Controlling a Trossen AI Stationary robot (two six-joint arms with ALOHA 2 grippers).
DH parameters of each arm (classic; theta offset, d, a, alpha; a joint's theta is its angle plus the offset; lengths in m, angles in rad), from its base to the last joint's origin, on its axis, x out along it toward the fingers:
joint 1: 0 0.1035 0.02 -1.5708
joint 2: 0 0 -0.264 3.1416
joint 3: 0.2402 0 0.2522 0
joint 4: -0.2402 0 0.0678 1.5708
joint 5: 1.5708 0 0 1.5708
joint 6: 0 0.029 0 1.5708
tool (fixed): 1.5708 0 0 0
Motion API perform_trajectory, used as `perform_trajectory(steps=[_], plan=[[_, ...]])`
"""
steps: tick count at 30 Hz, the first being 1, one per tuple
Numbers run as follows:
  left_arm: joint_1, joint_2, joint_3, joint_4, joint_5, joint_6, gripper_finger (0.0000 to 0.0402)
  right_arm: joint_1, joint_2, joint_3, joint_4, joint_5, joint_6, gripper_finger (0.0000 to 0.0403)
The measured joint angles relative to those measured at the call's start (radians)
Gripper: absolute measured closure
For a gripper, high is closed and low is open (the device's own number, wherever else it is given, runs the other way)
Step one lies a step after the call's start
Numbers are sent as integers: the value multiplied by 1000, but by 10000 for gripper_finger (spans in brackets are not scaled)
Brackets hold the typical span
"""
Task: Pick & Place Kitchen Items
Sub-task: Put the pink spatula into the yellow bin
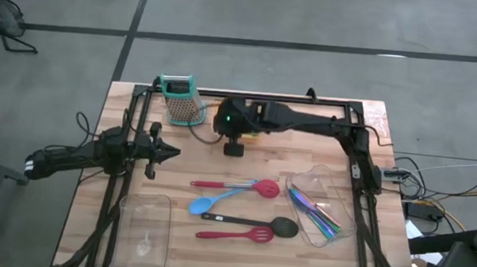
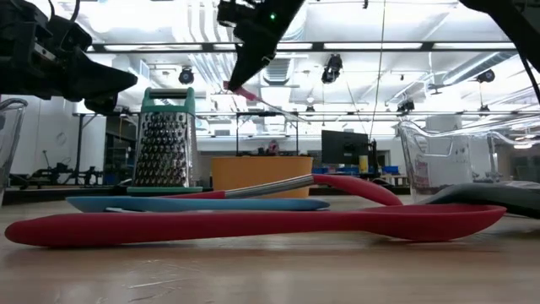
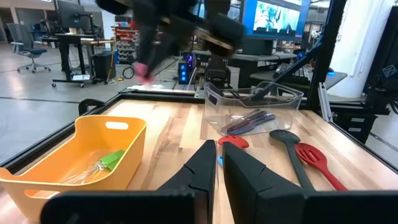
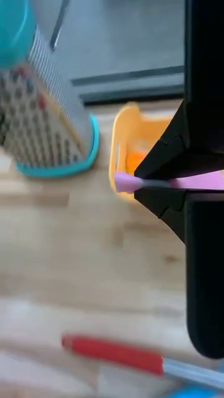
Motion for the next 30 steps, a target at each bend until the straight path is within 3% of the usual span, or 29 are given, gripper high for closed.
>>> perform_trajectory(steps=[14, 30], plan=[[0, 0, 0, 0, 0, 0, 367, -138, 14, -34, -9, -40, 19, 391], [0, 0, 0, 0, 0, 0, 367, -141, 14, -75, 26, -60, -26, 390]])
